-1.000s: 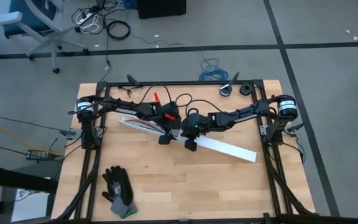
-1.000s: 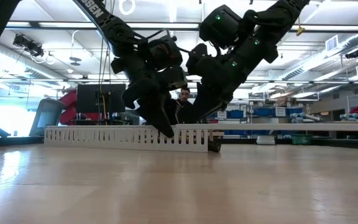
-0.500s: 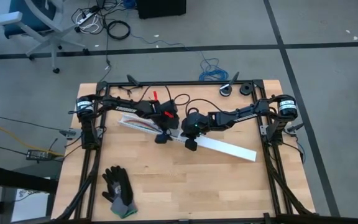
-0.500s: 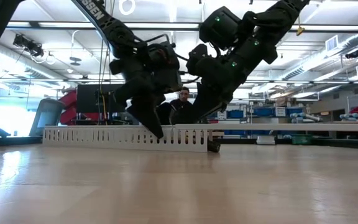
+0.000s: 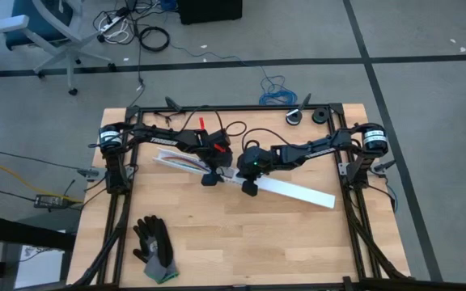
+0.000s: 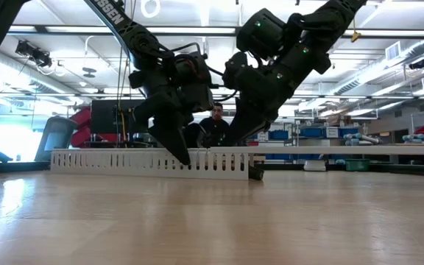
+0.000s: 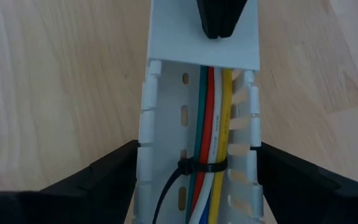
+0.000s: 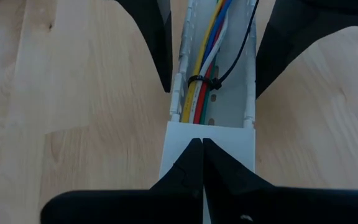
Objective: Ziptie cables
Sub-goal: Close the white cable duct with the cover
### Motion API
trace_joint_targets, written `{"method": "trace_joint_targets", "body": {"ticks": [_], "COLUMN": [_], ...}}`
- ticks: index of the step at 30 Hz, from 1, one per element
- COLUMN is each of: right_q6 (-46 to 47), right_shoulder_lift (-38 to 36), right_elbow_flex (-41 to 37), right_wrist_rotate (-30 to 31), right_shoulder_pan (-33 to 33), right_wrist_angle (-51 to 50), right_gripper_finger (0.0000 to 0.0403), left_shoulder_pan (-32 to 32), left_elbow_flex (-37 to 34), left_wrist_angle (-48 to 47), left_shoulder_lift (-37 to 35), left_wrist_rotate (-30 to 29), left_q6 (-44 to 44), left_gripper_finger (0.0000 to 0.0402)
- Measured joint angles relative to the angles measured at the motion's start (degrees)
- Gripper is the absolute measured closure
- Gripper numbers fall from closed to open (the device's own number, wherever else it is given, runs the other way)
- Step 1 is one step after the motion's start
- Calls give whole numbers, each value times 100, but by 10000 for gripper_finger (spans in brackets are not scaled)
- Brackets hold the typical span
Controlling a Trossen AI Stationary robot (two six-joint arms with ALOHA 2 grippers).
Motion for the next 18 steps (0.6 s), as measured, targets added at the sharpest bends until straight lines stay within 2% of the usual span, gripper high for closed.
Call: {"method": "trace_joint_targets", "body": {"ticks": [9, 14, 18], "right_q6": [-69, -112, -116], "right_shoulder_lift": [-6, -2, 3], "right_elbow_flex": [2, -2, -8], "right_wrist_rotate": [14, -7, -52], "right_shoulder_pan": [0, 0, -2], "right_wrist_angle": [-101, -105, -43], "right_gripper_finger": [403, 403, 403], "left_shoulder_pan": [4, 20, 10], "left_elbow_flex": [-603, -1366, -2216], "left_wrist_angle": [976, 1425, 2799], "left_shoulder_lift": [-199, -1101, -1831], "left_wrist_rotate": [82, -118, -565], "left_q6": [-536, -679, -1059], "left_gripper_finger": [88, 88, 88]}}
